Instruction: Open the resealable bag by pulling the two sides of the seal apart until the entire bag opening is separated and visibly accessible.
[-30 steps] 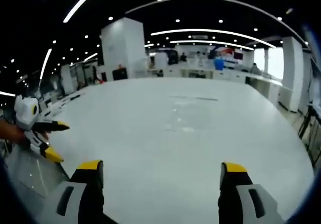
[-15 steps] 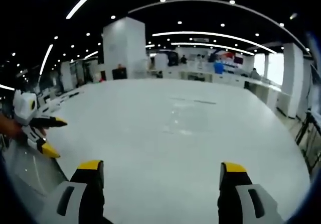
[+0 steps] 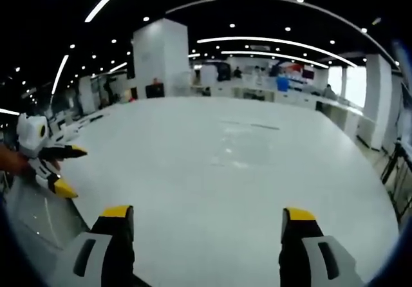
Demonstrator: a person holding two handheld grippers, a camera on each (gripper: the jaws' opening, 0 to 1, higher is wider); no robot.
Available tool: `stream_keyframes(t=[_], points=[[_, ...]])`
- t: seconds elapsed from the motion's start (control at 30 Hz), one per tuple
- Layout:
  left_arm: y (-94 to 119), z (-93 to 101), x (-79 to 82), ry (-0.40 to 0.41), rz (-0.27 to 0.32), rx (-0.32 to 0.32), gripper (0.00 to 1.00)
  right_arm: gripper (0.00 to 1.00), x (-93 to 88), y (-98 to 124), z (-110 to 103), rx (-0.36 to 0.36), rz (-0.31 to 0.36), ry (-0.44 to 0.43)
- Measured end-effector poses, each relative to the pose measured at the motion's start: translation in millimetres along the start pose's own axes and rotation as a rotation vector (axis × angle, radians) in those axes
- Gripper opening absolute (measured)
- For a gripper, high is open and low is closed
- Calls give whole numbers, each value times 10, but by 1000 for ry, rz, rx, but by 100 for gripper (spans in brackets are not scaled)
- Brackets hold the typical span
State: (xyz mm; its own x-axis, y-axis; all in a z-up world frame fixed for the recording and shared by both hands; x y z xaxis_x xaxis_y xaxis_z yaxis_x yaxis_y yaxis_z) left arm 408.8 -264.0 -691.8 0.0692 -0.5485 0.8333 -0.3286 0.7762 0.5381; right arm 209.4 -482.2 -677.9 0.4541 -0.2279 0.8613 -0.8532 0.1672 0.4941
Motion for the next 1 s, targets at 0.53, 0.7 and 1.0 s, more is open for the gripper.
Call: stream_keyframes(t=[0.53,0.7,1.0], points=[[5,2,-7,-5,-2,-3,92,94,-61,-9,-8,-1,-43,7],[4,-14,-3,-28,-2,7,91,92,-24,-27,1,20,-30,5],[1,-34,13,-31,9,14,90,92,79,-129,133,57,-35,-12]])
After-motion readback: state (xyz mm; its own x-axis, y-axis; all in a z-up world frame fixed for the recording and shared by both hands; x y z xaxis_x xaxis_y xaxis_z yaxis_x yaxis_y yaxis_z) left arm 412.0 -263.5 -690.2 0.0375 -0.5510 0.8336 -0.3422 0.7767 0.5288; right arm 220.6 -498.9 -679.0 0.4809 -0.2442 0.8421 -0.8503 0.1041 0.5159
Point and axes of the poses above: the point that each gripper's makers call its tool centre point, and the gripper's own axes: y roughly backward along the fingers, z roughly to its right, x roughly out of its top, the point moved 4 cm from there along y, roughly backward along the fingers, and after that the axes turned 9 degrees about x, right-handed, at the moved point
